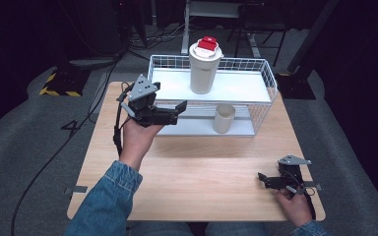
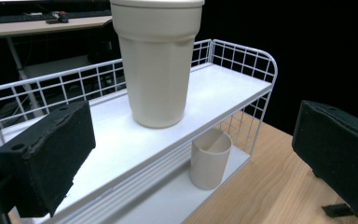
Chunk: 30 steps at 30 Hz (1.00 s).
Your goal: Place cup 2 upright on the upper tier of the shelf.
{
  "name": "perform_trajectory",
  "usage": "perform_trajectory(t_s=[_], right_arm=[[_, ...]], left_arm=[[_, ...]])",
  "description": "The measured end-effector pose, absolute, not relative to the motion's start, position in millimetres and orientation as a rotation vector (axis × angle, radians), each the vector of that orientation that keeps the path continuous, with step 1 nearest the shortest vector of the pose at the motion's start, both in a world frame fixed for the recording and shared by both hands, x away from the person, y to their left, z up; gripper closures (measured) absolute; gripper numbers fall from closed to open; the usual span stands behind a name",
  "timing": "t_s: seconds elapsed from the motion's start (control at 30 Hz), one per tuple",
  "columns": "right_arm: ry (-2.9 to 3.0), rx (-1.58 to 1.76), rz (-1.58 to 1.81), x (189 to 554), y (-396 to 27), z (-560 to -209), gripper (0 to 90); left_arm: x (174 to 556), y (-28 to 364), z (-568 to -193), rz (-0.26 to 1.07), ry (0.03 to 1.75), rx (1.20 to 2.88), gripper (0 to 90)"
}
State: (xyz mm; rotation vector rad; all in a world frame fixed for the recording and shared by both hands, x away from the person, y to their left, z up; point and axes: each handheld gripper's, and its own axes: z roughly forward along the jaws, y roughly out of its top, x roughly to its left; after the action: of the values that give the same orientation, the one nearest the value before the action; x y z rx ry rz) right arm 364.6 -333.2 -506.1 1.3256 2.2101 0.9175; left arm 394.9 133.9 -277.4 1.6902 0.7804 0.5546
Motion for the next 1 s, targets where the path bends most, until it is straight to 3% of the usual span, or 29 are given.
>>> perform_trajectory(t_s=[0.7,1.0], right_arm=[[2.207,1.326,0.919,364.7,-333.1,-506.2,0.3],[2.21,1.328,0.919,364.6,-333.1,-506.1,0.3]], left_arm=[[342.3,165.3,-308.5,0.541,0.784,1.768,0.0],[324.6,178.0,-342.8,0.56,0.849,1.768,0.1]])
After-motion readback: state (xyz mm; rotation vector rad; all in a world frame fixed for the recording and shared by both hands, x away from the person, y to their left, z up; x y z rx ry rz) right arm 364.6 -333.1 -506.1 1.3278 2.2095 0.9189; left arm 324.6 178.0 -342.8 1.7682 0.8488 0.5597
